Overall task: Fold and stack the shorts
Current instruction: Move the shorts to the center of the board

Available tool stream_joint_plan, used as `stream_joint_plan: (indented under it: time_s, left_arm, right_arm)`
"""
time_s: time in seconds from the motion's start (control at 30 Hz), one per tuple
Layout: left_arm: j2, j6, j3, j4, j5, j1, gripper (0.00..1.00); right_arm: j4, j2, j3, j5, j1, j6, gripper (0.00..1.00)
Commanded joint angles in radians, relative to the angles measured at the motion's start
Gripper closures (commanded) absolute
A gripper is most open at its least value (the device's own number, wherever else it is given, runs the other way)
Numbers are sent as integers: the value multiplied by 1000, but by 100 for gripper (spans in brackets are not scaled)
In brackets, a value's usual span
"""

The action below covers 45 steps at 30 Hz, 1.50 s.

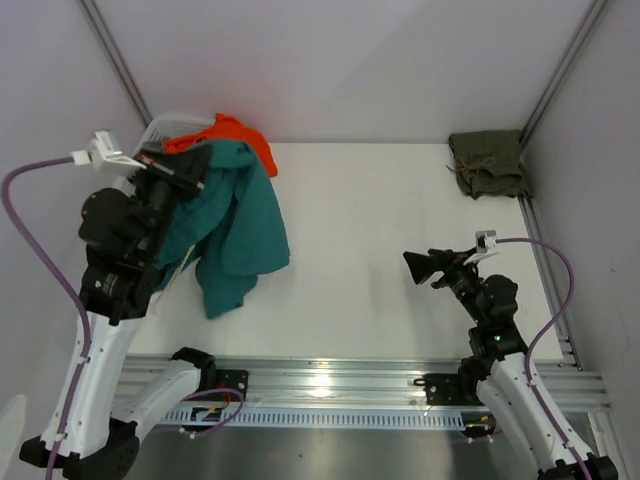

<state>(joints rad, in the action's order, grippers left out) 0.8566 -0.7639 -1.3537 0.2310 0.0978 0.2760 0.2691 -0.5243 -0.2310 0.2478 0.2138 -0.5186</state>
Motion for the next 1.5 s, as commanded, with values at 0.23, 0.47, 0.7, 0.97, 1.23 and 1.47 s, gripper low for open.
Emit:
stream_joint_plan:
  time_s: [0.23,0.47,0.7,0.97,1.23,1.47]
  left_arm:
    - [-388,-31,324,131,-90,12,100]
    - [-472,-8,435,142,-179,12,99]
    - [-481,9,511,133,-309,12,100]
    - [-528,43,502,195,-359,12,100]
    - [-505,37,490,197,-429,12,100]
    - [-484,97,478,238,-391,12,83]
  right_arm:
    - [145,24,-51,210,298,182,4]
    - [119,-256,-155,-311,720,414,1]
    - [87,-515,-344,-374,889,514,0]
    - [-30,-765,-547,-318,885,601,0]
    - [35,-953,-651,-260,842,586,15]
    - [84,-854,-553,-327,785,549,100]
